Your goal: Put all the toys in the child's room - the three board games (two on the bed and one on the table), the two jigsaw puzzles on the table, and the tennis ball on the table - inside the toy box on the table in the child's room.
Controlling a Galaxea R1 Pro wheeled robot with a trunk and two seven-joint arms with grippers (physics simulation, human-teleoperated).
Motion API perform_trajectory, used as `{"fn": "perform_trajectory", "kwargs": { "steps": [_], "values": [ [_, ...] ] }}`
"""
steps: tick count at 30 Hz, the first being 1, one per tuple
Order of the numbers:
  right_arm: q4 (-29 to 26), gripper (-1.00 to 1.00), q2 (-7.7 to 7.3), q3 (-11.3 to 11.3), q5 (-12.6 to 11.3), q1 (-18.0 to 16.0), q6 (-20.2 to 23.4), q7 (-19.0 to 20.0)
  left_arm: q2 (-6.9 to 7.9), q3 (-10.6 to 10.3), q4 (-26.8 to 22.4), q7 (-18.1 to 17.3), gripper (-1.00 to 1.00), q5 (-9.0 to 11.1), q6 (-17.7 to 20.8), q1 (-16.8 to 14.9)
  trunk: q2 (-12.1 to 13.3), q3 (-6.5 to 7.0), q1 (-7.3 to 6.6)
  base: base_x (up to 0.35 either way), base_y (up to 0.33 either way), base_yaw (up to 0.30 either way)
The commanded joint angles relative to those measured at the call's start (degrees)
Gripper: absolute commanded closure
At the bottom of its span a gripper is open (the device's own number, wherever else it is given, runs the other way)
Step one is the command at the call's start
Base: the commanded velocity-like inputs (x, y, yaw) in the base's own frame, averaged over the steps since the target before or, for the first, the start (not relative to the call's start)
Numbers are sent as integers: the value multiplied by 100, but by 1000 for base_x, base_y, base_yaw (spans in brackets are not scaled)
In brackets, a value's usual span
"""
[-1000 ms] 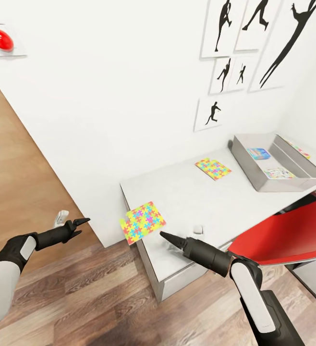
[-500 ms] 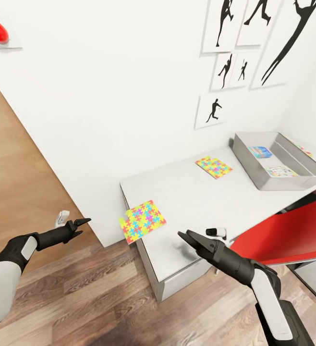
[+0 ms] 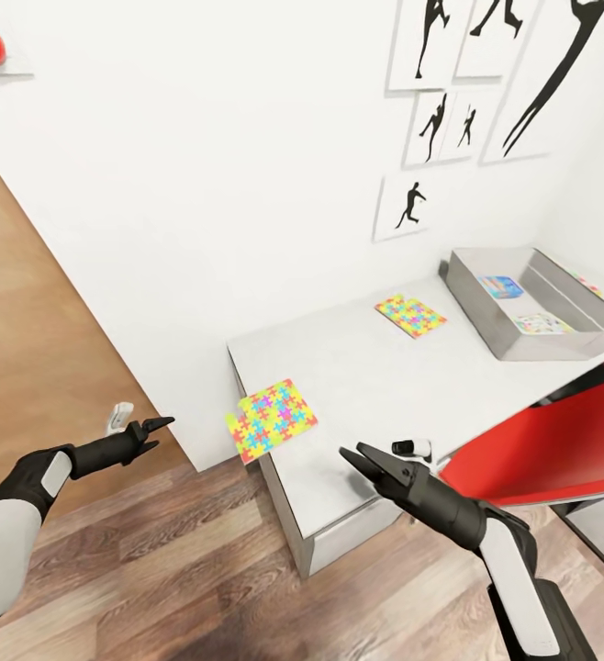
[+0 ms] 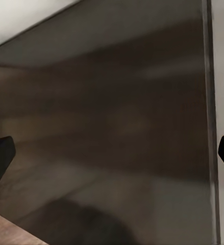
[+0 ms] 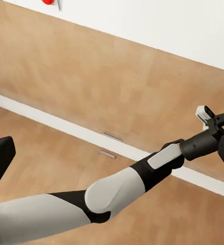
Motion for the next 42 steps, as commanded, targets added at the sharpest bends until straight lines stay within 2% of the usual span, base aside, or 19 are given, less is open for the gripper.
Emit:
{"fn": "perform_trajectory", "kwargs": {
  "steps": [1,5,8,12,19,24,35,42],
  "values": [
    [1,-100,1,-37,-6,38,23,12,-2,32,1,-15,-100,-6,49,-5,-45,-23,23,0,0,0],
    [7,-100,8,-266,-115,222,17,12,-2,32,1,-15,-100,-6,49,-5,-205,-95,111,0,0,0],
    [16,-100,12,-439,-321,395,4,15,-2,32,1,-15,-100,-6,49,-5,-326,-149,177,0,0,0],
    [31,-100,8,-536,-584,582,-28,13,-2,32,1,-15,-100,-6,49,-5,-486,-220,264,0,0,0],
    [59,-100,-10,-771,-760,658,13,35,-2,32,1,-17,-100,-6,49,-5,-767,-346,418,0,0,0],
    [64,-100,-18,-864,-925,678,39,38,3,32,1,-22,-100,-6,49,-5,-967,-436,528,0,0,0],
    [115,-100,-42,-1061,-1464,1055,80,41,7,32,1,-24,-100,0,49,-5,-1409,-633,770,0,0,0],
    [102,-100,-71,-1113,-1517,1096,98,61,7,32,1,-21,-100,-2,49,-5,-1689,-759,923,0,0,0]
  ]
}}
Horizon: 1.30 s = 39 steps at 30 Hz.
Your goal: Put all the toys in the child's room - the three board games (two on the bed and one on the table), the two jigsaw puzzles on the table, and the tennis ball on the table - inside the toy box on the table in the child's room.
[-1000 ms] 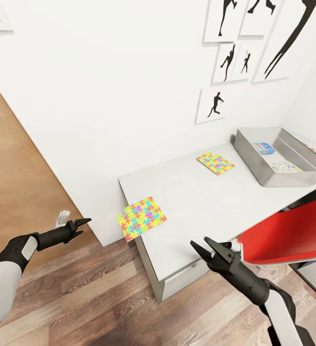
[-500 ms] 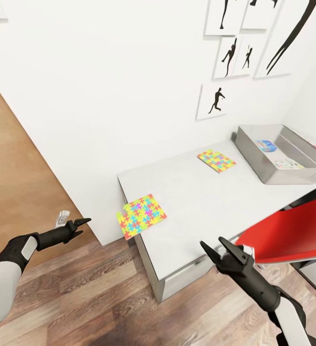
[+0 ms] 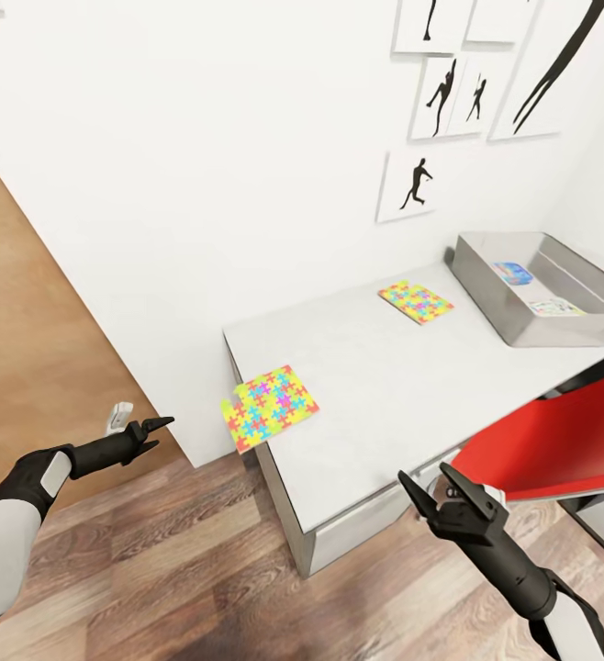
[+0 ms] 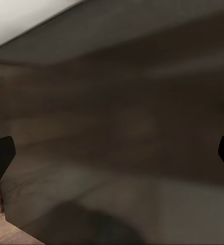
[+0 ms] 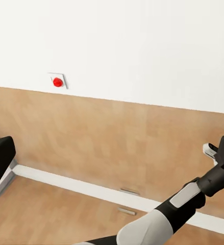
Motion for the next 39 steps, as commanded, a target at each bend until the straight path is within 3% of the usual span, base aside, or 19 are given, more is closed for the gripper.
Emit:
{"fn": "perform_trajectory", "kwargs": {
  "steps": [1,13,26,29,33,39],
  "values": [
    [0,-100,-8,-7,-3,-1,24,16,-2,32,0,-15,-100,-6,49,-5,-44,-22,22,0,0,0],
    [1,-100,-16,-13,-8,2,30,74,-2,32,0,-17,-100,-5,49,-5,-525,-238,286,0,0,0],
    [7,-100,-10,-13,-3,2,313,129,2,40,0,-74,-100,0,59,-5,-525,-238,286,0,0,0],
    [7,-100,-7,-14,0,2,320,130,11,38,0,-348,-100,0,70,-5,-525,-238,286,0,0,0],
    [7,-100,-5,-14,1,2,319,130,38,28,0,-1251,-100,-13,84,-5,-525,-238,286,0,0,0],
    [7,-100,8,-14,2,2,316,129,43,17,0,-1821,-100,-27,93,-5,-525,-238,286,0,0,0]
  ]
}}
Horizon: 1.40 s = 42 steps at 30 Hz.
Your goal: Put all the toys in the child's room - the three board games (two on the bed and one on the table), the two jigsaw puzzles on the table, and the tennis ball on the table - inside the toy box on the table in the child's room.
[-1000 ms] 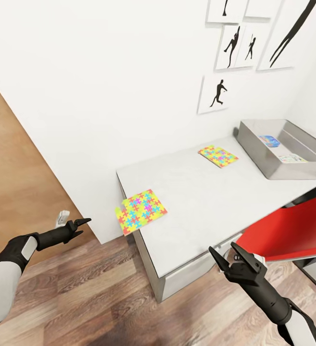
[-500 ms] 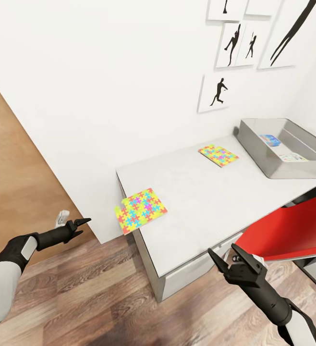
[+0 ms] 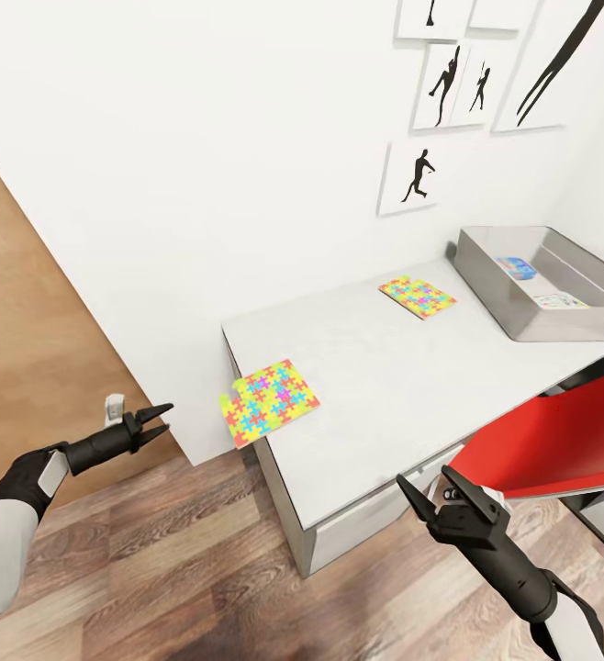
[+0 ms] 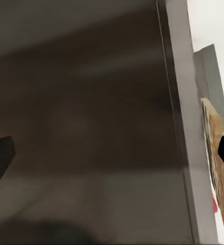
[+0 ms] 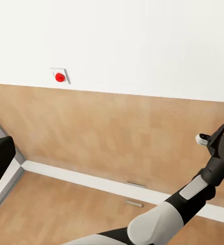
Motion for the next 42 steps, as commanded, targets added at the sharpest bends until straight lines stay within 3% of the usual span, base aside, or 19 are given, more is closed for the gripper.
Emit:
{"fn": "perform_trajectory", "kwargs": {
  "steps": [1,42],
  "values": [
    [1,-100,1,-3,8,-3,20,19,0,22,1,-42,-100,-8,61,-4,-2,-4,0,0,0,0],
    [6,-100,59,5,35,-3,-67,1,-28,29,1,-229,-100,19,49,66,-2,-4,0,0,0,0]
  ]
}}
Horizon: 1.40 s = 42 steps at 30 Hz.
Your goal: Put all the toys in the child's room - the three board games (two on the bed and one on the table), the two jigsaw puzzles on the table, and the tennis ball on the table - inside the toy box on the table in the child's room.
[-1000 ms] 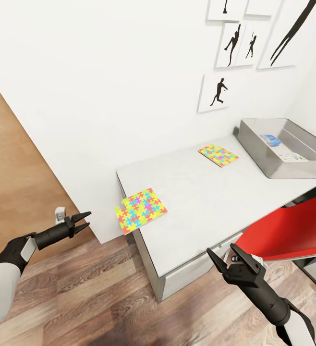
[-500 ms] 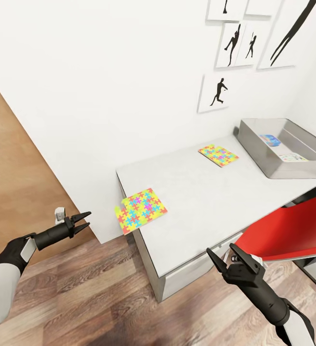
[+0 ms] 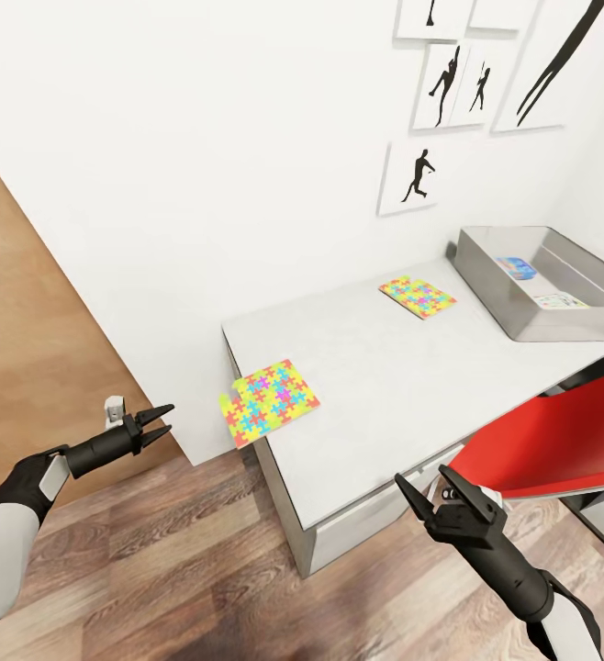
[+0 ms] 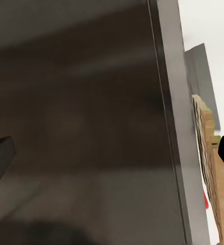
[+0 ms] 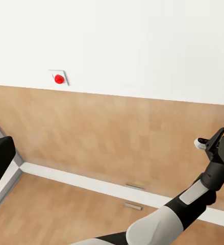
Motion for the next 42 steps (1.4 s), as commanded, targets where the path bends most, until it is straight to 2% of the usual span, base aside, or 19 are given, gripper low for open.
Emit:
{"fn": "perform_trajectory", "kwargs": {
  "steps": [1,42],
  "values": [
    [-1,-100,1,-3,6,-3,20,17,-1,19,1,-17,-100,-6,60,-4,-2,-4,0,0,0,0],
    [-5,-100,33,5,14,-3,11,31,16,21,1,-21,-100,-5,68,-4,-2,1,0,0,0,0]
  ]
}}
